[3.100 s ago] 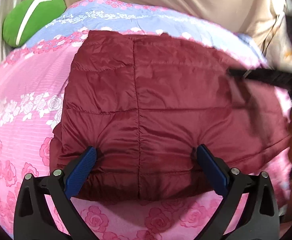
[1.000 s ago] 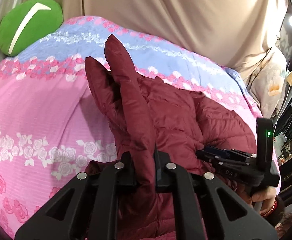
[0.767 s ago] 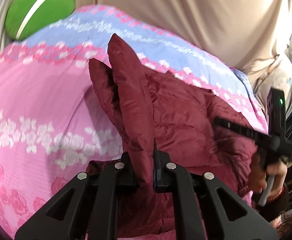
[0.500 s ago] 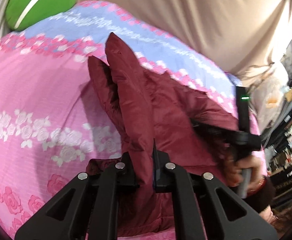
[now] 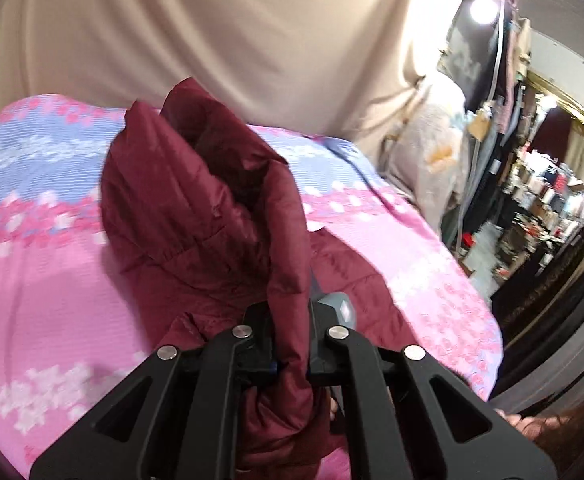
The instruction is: Fold large clothes
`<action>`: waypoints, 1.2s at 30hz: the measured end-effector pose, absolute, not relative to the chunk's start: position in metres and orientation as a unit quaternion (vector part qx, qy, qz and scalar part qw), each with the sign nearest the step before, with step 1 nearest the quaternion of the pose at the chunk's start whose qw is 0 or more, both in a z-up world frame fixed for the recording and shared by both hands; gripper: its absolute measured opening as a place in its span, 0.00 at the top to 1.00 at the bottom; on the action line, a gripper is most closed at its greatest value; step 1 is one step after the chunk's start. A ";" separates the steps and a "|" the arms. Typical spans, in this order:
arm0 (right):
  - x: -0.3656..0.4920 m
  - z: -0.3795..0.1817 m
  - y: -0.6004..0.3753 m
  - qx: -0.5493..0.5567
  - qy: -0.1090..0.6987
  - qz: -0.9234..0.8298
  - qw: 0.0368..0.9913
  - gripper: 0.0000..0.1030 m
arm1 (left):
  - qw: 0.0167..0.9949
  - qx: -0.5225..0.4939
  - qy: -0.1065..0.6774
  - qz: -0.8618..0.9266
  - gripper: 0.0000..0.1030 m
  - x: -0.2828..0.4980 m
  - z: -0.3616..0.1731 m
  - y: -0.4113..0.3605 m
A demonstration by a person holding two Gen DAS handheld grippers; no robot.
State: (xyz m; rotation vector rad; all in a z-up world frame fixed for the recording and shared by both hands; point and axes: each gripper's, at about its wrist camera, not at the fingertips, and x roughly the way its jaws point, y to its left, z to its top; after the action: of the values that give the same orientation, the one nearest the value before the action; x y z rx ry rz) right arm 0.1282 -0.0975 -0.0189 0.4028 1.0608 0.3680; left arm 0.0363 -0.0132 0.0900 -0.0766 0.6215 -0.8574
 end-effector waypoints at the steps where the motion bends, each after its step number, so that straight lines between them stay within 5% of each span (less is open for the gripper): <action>1: 0.115 -0.007 -0.117 0.205 0.485 0.164 0.834 0.94 | 0.861 -0.033 0.296 -0.412 0.94 0.036 0.091 -0.020; 9: 0.013 0.014 -0.265 0.255 0.412 0.022 0.875 0.92 | 0.860 -0.015 0.297 -0.414 0.95 0.029 0.092 -0.045; 18: 0.053 -0.026 -0.240 0.253 0.445 0.097 0.854 0.95 | 0.839 0.052 0.286 -0.460 0.95 -0.004 0.095 -0.110; 26: -0.019 -0.005 -0.316 0.349 0.378 0.071 0.854 0.96 | 0.801 0.086 0.356 -0.474 0.94 0.010 0.048 -0.198; 36: -0.123 0.024 -0.350 0.312 0.339 -0.035 0.887 0.91 | 0.798 0.127 0.401 -0.431 0.93 0.018 -0.011 -0.250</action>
State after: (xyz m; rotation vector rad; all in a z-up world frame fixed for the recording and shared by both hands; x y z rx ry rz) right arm -0.1233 -0.3505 0.0241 0.6491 0.7040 -0.0727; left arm 0.0178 -0.2501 -0.0105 0.2718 0.8606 -0.9260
